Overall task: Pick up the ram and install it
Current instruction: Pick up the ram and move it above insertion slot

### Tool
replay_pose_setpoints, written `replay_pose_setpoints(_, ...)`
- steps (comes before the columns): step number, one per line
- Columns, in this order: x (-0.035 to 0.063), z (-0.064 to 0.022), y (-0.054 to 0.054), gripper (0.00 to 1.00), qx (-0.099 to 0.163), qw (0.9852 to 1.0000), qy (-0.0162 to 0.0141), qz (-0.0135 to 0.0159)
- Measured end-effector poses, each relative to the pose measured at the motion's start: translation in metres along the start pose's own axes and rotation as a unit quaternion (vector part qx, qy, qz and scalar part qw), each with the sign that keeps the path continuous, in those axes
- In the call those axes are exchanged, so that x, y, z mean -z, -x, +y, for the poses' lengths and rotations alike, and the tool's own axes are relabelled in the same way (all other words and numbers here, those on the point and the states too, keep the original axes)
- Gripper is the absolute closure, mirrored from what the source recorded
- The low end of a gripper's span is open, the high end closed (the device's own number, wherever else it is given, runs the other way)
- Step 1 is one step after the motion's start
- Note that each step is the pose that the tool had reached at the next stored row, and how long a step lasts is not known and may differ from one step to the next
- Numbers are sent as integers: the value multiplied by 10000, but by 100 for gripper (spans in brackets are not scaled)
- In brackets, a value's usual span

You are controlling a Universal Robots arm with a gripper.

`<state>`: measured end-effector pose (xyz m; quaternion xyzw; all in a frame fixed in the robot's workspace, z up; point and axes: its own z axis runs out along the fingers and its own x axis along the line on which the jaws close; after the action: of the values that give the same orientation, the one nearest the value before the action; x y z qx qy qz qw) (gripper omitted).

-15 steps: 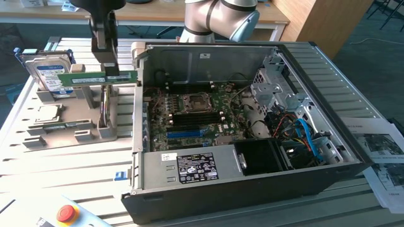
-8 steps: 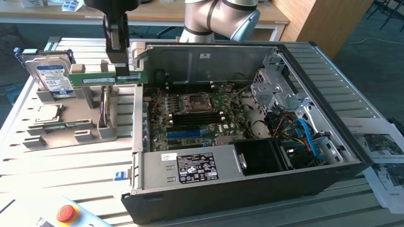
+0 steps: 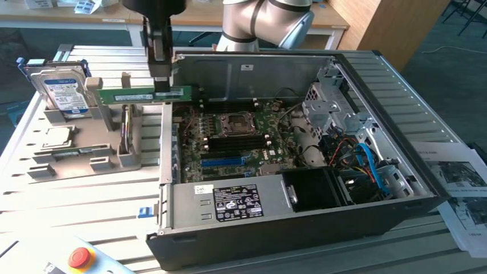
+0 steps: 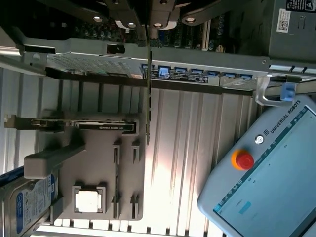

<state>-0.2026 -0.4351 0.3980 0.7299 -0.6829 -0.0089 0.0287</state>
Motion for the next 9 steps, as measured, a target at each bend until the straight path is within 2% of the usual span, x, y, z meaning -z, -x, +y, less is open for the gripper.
replay_pose_setpoints(9, 15, -268, -41, 88, 1, 10000, 23, -1)
